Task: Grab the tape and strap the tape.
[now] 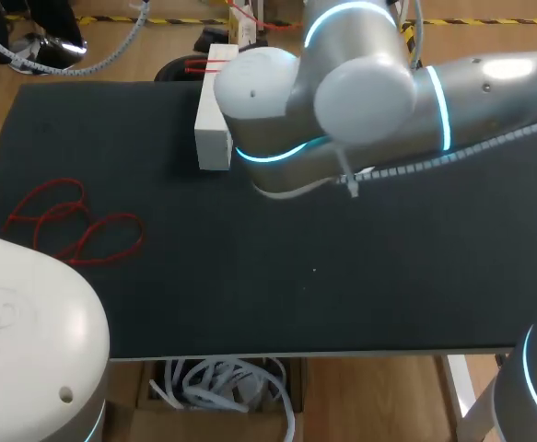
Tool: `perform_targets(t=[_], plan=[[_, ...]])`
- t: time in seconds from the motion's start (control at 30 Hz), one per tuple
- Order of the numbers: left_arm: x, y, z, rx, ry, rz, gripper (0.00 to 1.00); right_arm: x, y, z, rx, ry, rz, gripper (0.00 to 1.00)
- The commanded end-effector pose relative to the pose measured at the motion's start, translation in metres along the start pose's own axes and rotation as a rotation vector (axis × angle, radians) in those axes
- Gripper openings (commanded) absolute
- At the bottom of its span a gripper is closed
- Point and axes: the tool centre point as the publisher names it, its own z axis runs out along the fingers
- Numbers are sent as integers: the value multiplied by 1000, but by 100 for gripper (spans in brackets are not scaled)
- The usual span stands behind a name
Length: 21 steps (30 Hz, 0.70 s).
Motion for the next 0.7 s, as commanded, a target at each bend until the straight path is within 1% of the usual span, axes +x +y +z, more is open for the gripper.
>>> perform_targets(t=[0.03, 0.1, 0.17, 0.2, 0.3, 0.47, 0.57, 0.6, 0.63, 0.67, 0.7], plan=[[1, 1, 0, -3, -1, -2, 0, -2, -4, 1, -32, 7, -15, 100], [3, 10, 0, -28, 3, -22, 0, -2, -4, 1, -32, 7, -15, 100], [8, 25, -1, -37, -16, -72, 0, -2, -4, 1, -32, 7, -15, 100], [11, 34, 0, -51, -12, -105, 0, -2, -4, 1, -32, 7, -15, 100], [23, 65, -1, -82, -22, -207, 0, -2, -4, 1, -32, 7, -15, 100], [48, 116, 5, -137, 14, -351, 0, -2, -4, 1, -32, 7, -15, 100], [66, 151, 10, -158, 52, -483, 0, -2, -4, 1, -32, 7, -15, 100], [72, 162, 11, -167, 75, -534, 0, -2, -4, 1, -32, 7, -15, 100], [76, 174, 12, -170, 80, -577, 0, -2, -4, 1, -32, 7, -15, 100], [81, 183, 14, -240, 78, -635, 0, -2, -4, 1, -32, 7, -15, 100], [85, 193, 15, -216, 97, -642, 0, -2, -4, 1, -32, 7, -15, 100]])
